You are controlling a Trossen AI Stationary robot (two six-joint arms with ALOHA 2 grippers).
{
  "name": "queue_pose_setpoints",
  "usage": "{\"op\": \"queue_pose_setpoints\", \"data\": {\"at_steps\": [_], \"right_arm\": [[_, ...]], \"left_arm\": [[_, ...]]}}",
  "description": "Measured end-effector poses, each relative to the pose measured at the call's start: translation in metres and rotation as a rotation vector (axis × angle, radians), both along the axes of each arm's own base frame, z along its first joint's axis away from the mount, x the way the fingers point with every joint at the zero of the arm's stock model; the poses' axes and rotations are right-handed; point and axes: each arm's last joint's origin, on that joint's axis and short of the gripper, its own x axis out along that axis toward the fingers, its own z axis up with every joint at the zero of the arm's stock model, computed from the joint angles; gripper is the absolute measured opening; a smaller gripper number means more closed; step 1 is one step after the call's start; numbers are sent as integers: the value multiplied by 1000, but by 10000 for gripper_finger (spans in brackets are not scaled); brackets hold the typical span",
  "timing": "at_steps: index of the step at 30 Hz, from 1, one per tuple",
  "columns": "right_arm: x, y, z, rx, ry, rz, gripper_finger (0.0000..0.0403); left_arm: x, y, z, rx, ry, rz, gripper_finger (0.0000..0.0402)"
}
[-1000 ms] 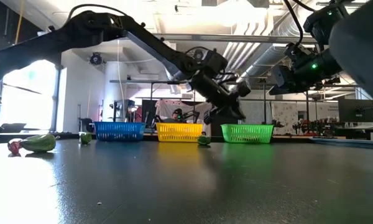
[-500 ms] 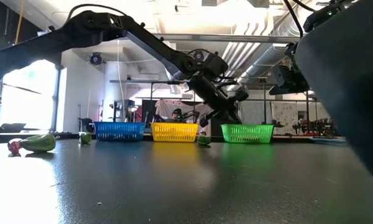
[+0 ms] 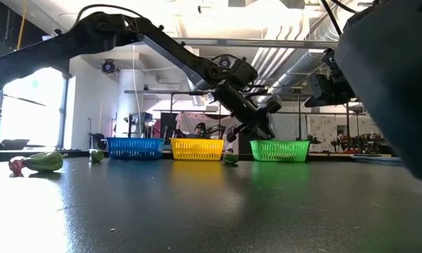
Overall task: Sort produce into baskets
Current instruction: Put the green chili pepper into the green bin, then put the orange chili pepper into the green bin
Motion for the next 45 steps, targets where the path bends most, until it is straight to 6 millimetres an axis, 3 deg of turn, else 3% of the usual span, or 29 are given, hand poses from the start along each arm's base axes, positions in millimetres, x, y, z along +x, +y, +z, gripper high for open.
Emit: {"op": "queue_pose_setpoints", "data": {"at_steps": [5,9,14,20,24,29,37,45], "right_arm": [[0,0,0,-1,2,1,0],[0,0,0,-7,11,4,0],[0,0,0,-11,12,5,0],[0,2,2,-16,9,21,0],[1,7,1,-13,21,52,0],[4,15,1,-16,22,94,0],[3,28,-3,12,-22,82,0],[-8,53,-25,138,-151,207,0]], "left_arm": [[1,0,2,36,-8,-20,102],[2,1,12,80,-38,-31,106],[3,-6,33,169,-49,-72,77],[6,-33,62,362,28,-162,11],[10,-54,62,427,-2,-214,5],[9,-74,43,459,-77,-237,1],[-22,-90,41,525,-96,-305,0],[-86,-116,35,631,-217,-313,0]]}}
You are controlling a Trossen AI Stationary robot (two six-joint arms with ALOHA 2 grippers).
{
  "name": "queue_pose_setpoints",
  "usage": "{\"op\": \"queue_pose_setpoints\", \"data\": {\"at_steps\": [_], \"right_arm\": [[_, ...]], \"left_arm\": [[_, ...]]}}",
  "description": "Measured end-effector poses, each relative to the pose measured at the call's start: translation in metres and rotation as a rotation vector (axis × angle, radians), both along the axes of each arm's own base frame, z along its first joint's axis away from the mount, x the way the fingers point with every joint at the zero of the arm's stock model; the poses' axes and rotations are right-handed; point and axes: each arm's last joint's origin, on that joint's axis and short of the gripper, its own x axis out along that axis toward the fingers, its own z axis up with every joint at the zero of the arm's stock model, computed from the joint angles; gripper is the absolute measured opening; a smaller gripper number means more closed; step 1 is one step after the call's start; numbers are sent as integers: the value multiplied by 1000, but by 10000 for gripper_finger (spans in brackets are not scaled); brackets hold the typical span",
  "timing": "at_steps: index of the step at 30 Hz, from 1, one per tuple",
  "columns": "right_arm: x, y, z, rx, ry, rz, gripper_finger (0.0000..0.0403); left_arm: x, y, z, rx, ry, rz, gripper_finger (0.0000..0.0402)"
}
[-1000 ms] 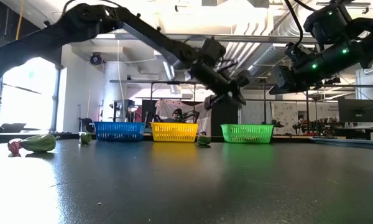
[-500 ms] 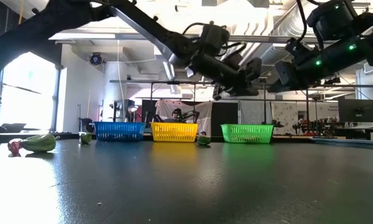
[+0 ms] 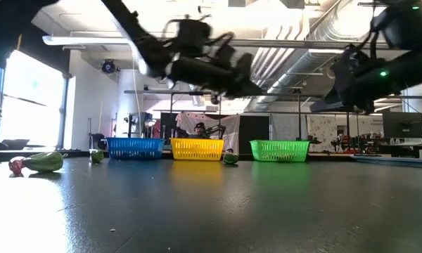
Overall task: Sort produce into baskets
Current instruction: Put the orange chili pepper into the green bin
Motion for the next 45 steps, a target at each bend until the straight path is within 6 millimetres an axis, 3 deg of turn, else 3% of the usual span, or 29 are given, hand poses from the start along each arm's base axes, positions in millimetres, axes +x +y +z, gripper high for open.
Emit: {"op": "queue_pose_setpoints", "data": {"at_steps": [6,9,13,22,32,41,45], "right_arm": [[-14,20,-10,120,-205,186,0],[-12,32,-5,158,-213,322,0],[-7,49,3,177,-106,439,0],[9,83,38,284,217,510,0],[41,135,32,496,520,592,14],[69,193,32,611,803,692,138],[73,216,23,603,960,744,164]], "left_arm": [[-47,-20,2,64,-108,-38,0],[-64,-30,2,79,-99,-96,0],[-84,-44,6,126,-122,-168,0],[-119,-65,10,206,-183,-237,0],[-129,-69,6,247,-192,-284,0],[-129,-70,5,260,-180,-308,0],[-129,-70,5,260,-179,-308,0]]}}
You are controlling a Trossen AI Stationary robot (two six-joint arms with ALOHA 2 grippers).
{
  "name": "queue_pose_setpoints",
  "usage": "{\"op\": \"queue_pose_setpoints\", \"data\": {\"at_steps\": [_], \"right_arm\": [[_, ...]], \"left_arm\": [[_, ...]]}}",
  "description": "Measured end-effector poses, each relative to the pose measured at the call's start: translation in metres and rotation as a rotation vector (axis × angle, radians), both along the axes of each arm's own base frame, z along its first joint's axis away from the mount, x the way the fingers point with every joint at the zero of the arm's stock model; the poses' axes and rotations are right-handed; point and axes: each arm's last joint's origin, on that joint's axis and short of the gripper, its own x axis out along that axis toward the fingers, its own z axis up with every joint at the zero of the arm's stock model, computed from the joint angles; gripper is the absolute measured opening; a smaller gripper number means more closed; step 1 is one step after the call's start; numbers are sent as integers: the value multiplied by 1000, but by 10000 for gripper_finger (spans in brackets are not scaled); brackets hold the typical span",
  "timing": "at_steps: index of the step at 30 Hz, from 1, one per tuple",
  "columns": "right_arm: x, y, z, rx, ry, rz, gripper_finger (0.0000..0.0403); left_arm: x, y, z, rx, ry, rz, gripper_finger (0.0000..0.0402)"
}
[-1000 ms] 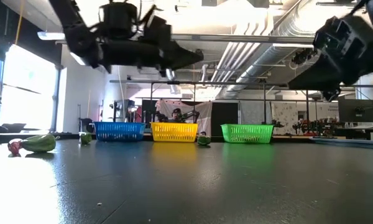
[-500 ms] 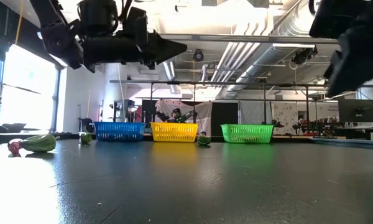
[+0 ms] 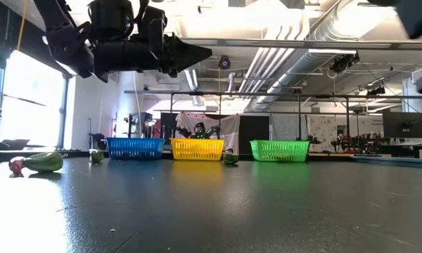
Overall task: Sort produce into baskets
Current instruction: Put the orange chili pepper into the green bin
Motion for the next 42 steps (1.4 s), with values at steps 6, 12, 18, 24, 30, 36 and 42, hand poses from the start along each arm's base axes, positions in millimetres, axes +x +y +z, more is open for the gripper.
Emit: {"op": "queue_pose_setpoints", "data": {"at_steps": [6,12,18,24,30,36,42], "right_arm": [[7,16,-14,-105,118,81,155],[8,18,-27,-127,173,97,118],[8,17,-27,-132,185,149,30],[17,-4,-6,-232,58,165,9],[48,-60,16,-476,-106,157,3],[89,-133,21,-537,-187,152,2],[114,-213,28,-521,-315,101,1]], "left_arm": [[0,0,-1,-1,7,0,0],[0,0,-3,-7,28,7,0],[0,0,-5,-25,59,6,0],[-23,0,0,-27,37,18,0],[-54,-3,5,-9,40,35,0],[-73,-7,10,-11,47,41,0],[-79,-8,14,-12,81,41,0]]}}
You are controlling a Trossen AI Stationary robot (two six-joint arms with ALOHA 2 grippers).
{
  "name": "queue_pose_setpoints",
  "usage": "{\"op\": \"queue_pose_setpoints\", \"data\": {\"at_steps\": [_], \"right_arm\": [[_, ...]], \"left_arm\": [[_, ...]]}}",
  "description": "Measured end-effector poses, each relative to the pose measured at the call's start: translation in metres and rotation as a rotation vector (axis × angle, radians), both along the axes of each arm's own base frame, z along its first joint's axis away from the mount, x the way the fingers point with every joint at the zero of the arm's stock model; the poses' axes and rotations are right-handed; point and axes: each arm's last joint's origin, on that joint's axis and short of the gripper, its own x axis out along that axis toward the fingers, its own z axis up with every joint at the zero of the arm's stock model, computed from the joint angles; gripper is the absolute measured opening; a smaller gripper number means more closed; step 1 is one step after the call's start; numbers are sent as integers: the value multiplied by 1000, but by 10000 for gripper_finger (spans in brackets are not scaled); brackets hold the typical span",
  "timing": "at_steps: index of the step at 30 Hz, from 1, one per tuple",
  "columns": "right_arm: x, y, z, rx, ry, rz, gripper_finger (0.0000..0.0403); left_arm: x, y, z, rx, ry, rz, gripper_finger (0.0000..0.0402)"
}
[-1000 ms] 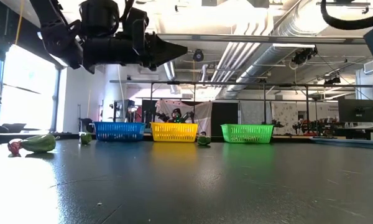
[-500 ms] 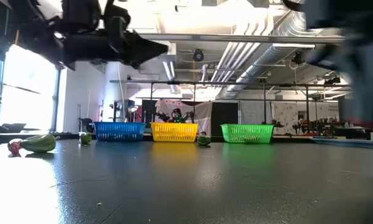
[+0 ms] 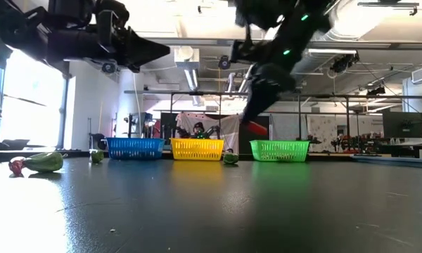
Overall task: Sort produce into baskets
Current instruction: Put the orange chili pepper into the green bin
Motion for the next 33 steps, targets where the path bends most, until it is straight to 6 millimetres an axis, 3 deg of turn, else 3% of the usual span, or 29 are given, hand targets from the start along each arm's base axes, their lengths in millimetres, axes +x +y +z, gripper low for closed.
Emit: {"op": "queue_pose_setpoints", "data": {"at_steps": [4,8,12,17,24,28,33], "right_arm": [[2,-57,5,-3,-88,-75,0],[-8,-116,11,-38,-166,-228,0],[-29,-170,14,-71,-216,-386,0],[-59,-218,9,-69,-203,-527,0],[-75,-248,-23,15,-134,-586,0],[-78,-255,-25,27,-157,-635,2],[-81,-255,-26,47,-151,-666,54]], "left_arm": [[-2,0,-1,-4,29,0,0],[-3,-1,-5,-17,81,0,0],[-3,-1,-11,-29,136,0,0],[-4,-1,-15,-13,179,-2,0],[-5,-1,-19,-23,221,-3,0],[-5,-2,-22,-40,254,-6,0],[-5,-8,-25,-43,292,-34,0]]}}
